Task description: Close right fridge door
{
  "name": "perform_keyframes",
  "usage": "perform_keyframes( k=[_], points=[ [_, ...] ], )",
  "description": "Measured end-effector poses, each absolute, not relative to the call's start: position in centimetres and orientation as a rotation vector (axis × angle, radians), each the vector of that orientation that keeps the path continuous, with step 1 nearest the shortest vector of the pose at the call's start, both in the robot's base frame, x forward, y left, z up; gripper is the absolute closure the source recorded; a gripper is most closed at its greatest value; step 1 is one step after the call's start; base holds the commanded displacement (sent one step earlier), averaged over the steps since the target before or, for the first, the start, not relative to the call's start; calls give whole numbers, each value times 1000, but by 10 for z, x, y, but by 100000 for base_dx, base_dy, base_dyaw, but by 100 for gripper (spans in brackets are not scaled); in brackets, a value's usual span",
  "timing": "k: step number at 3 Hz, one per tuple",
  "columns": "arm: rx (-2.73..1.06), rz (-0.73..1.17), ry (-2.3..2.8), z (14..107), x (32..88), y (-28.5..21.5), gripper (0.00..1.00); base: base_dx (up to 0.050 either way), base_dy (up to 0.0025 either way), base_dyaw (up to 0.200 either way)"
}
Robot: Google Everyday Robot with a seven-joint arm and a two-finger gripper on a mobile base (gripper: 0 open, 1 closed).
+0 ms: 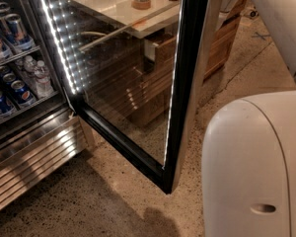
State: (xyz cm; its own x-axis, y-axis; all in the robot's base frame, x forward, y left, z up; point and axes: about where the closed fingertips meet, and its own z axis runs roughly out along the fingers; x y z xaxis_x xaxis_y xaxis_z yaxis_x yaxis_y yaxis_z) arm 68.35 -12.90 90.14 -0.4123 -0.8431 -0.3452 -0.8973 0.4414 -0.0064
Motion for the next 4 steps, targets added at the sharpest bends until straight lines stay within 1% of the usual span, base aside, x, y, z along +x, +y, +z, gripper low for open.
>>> perform_keyframes(
  k=[2,4],
  points=[
    [-1496,258,2400,901,684,-129,100,24,-36,20002],
    [-1496,258,2400,901,684,-129,100,-21,20,18776]
  ],
)
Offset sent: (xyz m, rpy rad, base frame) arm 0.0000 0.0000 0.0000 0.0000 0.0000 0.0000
